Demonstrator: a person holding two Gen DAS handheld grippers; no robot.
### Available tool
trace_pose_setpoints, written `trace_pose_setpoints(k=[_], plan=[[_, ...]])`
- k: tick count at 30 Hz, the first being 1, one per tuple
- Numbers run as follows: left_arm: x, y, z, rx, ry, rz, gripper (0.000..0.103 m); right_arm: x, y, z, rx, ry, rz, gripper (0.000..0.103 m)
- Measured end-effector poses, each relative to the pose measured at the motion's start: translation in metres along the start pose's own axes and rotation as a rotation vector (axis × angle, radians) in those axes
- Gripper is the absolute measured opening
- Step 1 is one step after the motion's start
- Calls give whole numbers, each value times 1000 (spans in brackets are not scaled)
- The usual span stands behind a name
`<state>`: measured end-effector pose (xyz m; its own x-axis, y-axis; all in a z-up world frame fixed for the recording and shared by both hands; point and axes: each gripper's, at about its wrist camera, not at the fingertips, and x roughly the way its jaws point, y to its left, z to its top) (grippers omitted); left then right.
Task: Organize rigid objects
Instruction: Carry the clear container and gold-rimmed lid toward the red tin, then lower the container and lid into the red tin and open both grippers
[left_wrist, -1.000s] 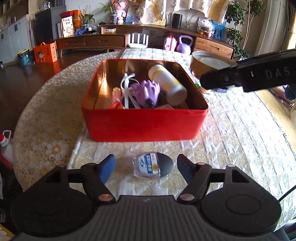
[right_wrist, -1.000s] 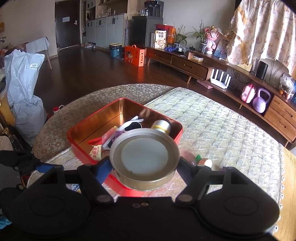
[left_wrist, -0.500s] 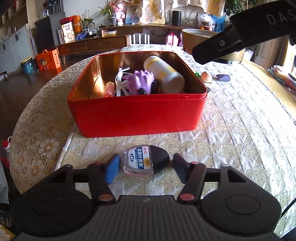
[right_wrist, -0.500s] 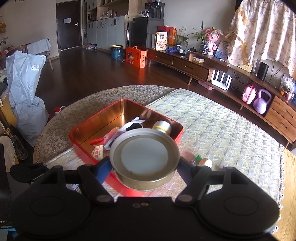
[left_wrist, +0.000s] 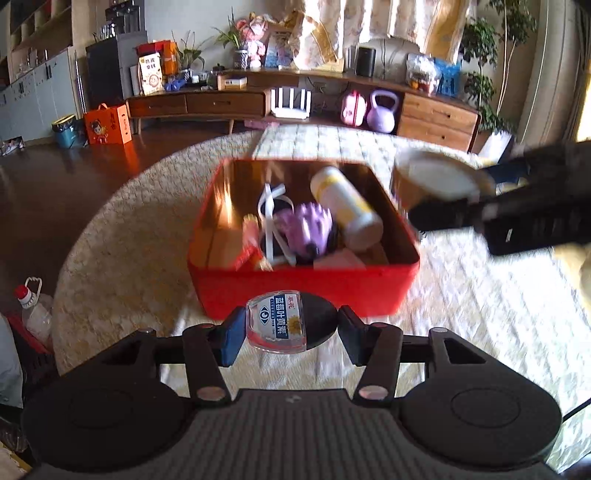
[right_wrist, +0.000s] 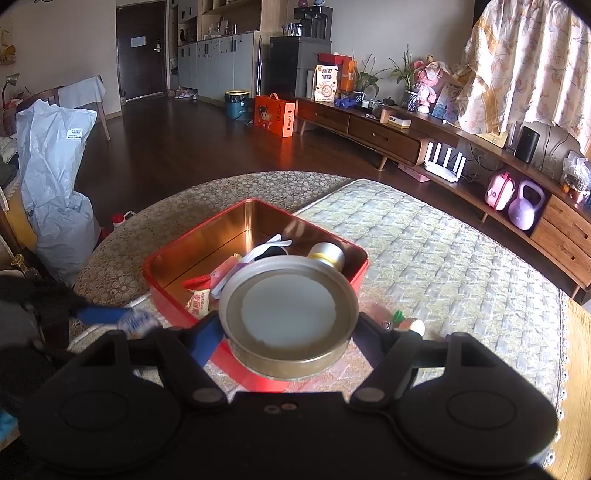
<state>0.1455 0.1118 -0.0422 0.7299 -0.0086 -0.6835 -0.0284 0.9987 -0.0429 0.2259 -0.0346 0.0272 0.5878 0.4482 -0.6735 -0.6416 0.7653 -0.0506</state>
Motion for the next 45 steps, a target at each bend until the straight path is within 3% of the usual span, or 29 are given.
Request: trace_pose_setpoints(k=[8, 15, 21, 33, 45], plan=[[3, 17, 53, -29, -58, 27, 53, 7, 1, 1, -2, 4, 18, 75], [42, 25, 85, -115, -23, 27, 53, 25, 1, 4, 0, 23, 25, 75], [80, 21, 105, -106, -2, 45, 53, 46, -1, 8, -7, 37, 24, 75], [137, 11, 114, -71, 88, 21, 53, 74, 2, 11, -36, 74, 42, 75], [150, 16, 106, -111, 145, 12, 54, 77, 4, 5, -5, 86, 64, 76]])
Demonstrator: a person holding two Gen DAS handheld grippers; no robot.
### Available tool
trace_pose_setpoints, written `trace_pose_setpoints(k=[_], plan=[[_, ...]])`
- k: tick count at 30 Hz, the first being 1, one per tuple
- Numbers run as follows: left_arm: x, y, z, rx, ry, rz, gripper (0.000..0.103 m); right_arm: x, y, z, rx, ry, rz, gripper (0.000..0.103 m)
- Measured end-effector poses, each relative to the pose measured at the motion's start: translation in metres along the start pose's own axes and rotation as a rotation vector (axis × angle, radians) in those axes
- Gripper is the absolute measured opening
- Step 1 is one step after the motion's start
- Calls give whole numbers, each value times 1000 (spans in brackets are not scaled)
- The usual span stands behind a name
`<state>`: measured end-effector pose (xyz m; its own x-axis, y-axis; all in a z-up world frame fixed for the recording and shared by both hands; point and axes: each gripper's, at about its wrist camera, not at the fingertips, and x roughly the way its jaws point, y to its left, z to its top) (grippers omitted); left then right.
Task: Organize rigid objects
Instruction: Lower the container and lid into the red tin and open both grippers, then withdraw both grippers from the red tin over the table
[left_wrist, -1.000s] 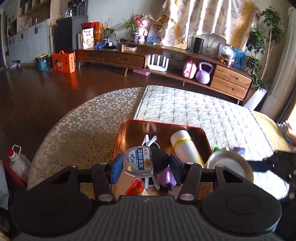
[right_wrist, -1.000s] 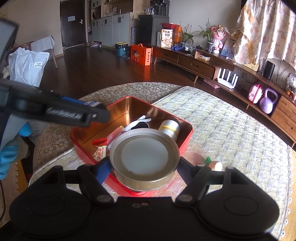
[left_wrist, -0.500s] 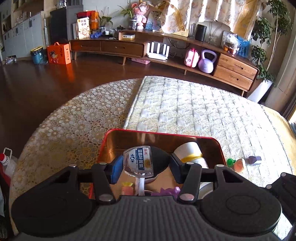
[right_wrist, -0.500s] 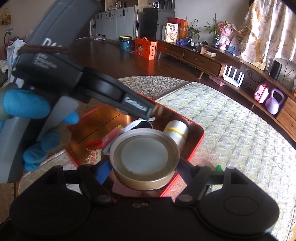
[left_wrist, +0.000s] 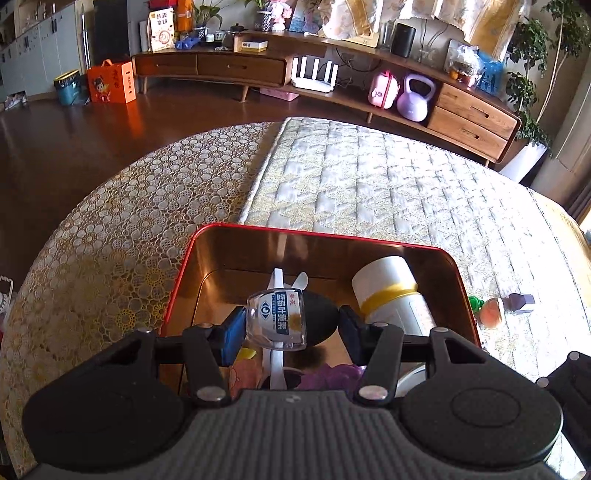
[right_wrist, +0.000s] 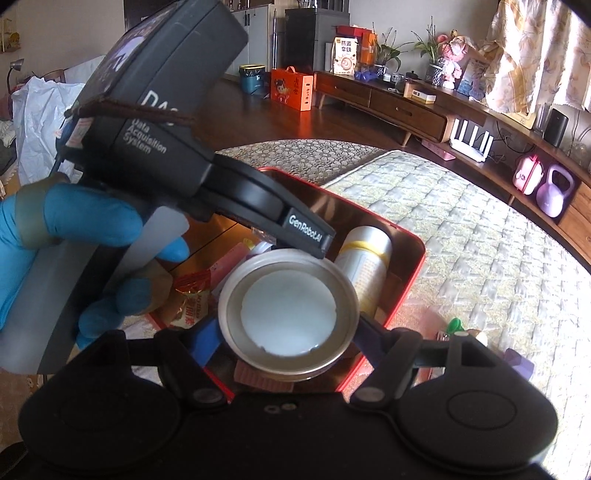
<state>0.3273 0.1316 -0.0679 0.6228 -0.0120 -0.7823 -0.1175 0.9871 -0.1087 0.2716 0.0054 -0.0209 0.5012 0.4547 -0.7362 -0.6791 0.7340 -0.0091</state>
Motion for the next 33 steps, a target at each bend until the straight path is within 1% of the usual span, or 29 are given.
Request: trace_pose_setpoints(k=[2, 4, 6, 7, 8, 9, 15, 18, 20, 21, 25, 29, 33], plan=[[-1, 2, -1, -14, 1, 3, 54, -2, -1, 2, 14, 0, 4, 76], [-3, 3, -2, -16, -2, 11, 54, -5, 0, 2, 21, -8, 3, 81], [-8, 2, -3, -15, -12, 16, 54, -9, 0, 3, 23, -19, 2, 83], [-11, 2, -4, -16, -19, 15, 58, -11, 0, 3, 24, -21, 1, 83], [-15, 2, -4, -18, -28, 15, 65, -13, 0, 2, 26, -24, 1, 83], [-19, 2, -5, -16, -40, 14, 67, -15, 0, 2, 29, -26, 3, 83], [-45, -4, -9, 20, -83, 34, 68, -33, -2, 1, 52, -44, 11, 86], [-59, -6, -12, 20, -103, 39, 69, -45, -2, -4, 56, -57, 13, 90], [-70, -7, -16, 21, -119, 40, 75, -54, -1, -6, 57, -68, 11, 94], [-75, -8, -18, 22, -128, 41, 76, -58, -2, -8, 57, -72, 13, 96], [-95, -12, -25, 30, -149, 46, 77, -78, -4, -14, 60, -96, 15, 103], [-112, -17, -33, 27, -165, 38, 79, -100, -10, -24, 60, -121, 22, 103], [-125, -24, -44, 23, -177, 29, 79, -118, -18, -38, 59, -125, 3, 103]])
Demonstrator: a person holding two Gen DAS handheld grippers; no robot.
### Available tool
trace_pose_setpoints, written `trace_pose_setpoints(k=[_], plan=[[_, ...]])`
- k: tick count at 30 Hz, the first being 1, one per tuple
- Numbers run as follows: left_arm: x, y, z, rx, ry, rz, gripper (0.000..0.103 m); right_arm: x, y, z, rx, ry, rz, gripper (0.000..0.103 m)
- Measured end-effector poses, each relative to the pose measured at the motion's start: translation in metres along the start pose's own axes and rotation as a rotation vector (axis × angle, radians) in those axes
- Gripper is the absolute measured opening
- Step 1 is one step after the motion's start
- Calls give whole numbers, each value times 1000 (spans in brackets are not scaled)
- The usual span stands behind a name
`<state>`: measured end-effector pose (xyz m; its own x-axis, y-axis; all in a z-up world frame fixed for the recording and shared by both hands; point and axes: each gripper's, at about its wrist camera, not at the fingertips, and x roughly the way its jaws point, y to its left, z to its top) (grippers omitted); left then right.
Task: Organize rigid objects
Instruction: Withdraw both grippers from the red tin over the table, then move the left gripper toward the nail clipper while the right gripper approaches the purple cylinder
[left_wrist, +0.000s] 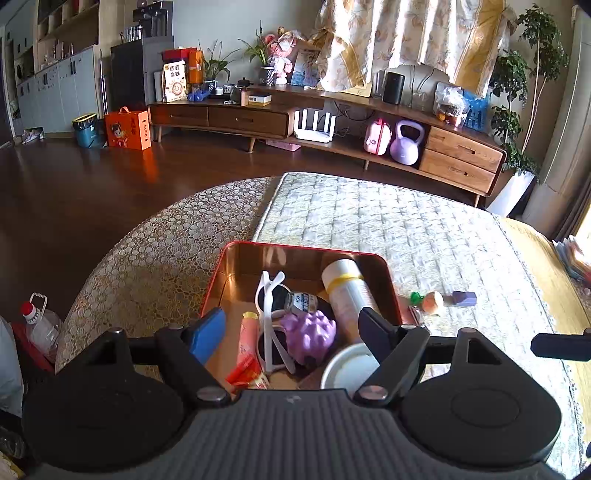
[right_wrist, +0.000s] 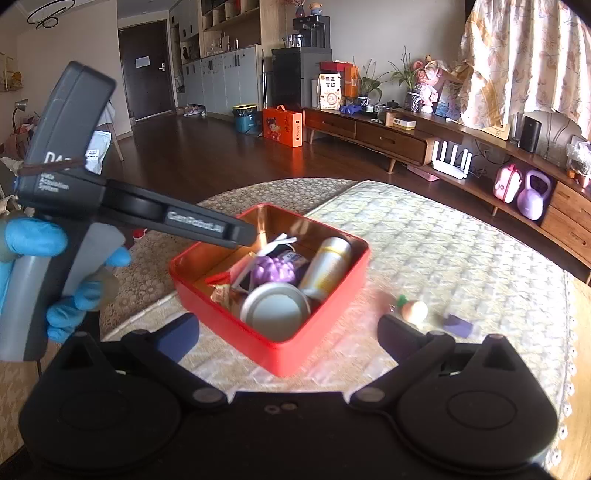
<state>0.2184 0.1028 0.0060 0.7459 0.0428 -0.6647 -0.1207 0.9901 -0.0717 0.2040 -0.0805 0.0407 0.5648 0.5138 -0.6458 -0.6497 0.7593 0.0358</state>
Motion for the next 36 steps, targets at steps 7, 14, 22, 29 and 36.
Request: trace_pose_setpoints(k=[7, 14, 22, 29, 36], plan=[[-19, -19, -18, 20, -33, -37, 79, -28, -24, -22, 14, 4, -44, 103], [-29, -49, -31, 37, -63, -99, 79, -43, -58, -38, 44, 4, -97, 103], [-24, -97, -49, 72, -74, -132, 79, -40, -103, -46, 98, 18, -159, 103], [-4, -145, -64, 122, -73, -121, 79, -25, -136, -52, 91, 47, -182, 101], [25, -167, -71, 105, -53, -96, 79, -2, -165, -54, 65, 77, -139, 97]])
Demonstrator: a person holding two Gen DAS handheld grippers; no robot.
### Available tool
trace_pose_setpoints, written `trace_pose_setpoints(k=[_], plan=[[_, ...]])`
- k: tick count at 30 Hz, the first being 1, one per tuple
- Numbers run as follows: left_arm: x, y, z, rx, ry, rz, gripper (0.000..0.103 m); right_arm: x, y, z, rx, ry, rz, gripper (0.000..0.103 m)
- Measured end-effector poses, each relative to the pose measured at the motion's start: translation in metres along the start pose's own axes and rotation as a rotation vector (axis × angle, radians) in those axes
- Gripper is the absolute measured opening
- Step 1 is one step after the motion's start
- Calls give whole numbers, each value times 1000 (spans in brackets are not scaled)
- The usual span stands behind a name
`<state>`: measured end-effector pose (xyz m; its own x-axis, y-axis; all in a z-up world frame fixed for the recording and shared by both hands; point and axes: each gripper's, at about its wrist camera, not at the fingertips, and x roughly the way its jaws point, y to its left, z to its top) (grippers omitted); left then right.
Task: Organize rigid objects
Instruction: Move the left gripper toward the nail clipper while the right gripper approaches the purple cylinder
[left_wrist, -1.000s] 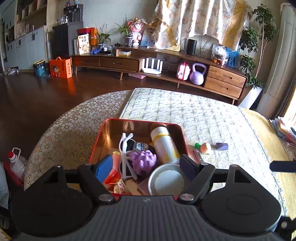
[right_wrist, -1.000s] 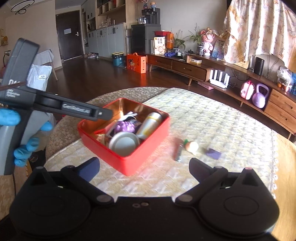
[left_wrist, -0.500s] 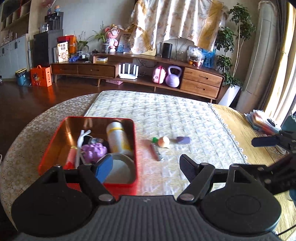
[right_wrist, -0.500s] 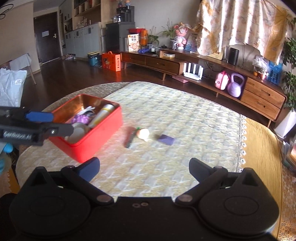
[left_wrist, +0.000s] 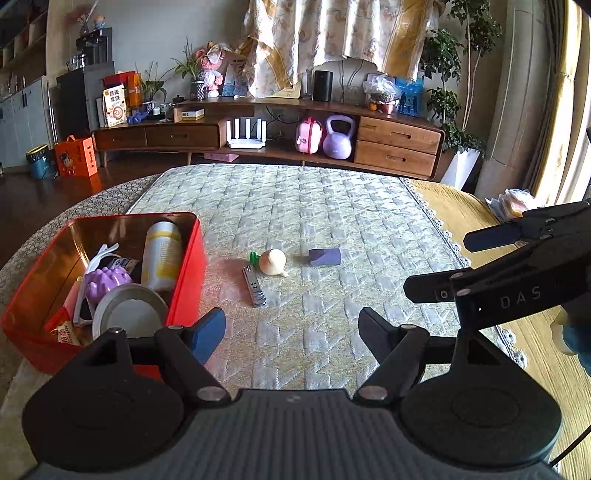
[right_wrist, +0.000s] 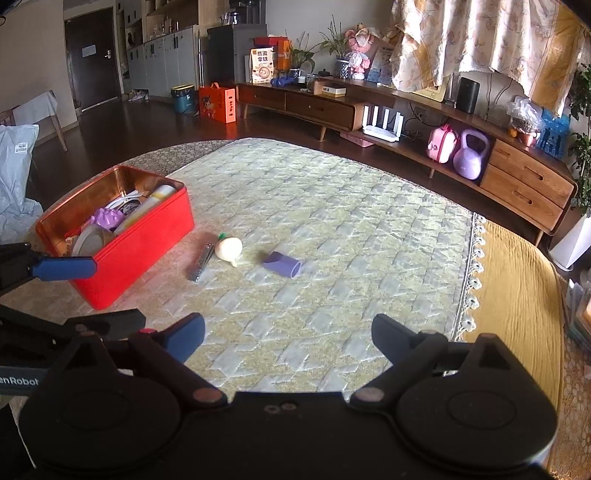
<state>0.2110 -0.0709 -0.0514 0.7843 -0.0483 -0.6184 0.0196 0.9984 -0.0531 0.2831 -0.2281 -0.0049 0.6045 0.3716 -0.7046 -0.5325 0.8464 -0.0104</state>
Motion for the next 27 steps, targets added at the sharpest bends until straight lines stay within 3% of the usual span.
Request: trace_pose_setpoints(k=[10, 18, 27], plan=[[41, -12, 2, -64, -8, 81, 79, 41, -29, -4, -42, 44, 59, 86], [68, -15, 4, -117, -12, 182, 59, 66, -41, 0, -98, 52, 103, 77], [89, -3, 11, -198, -31, 249, 52, 93, -37, 17, -205, 54, 191, 63]])
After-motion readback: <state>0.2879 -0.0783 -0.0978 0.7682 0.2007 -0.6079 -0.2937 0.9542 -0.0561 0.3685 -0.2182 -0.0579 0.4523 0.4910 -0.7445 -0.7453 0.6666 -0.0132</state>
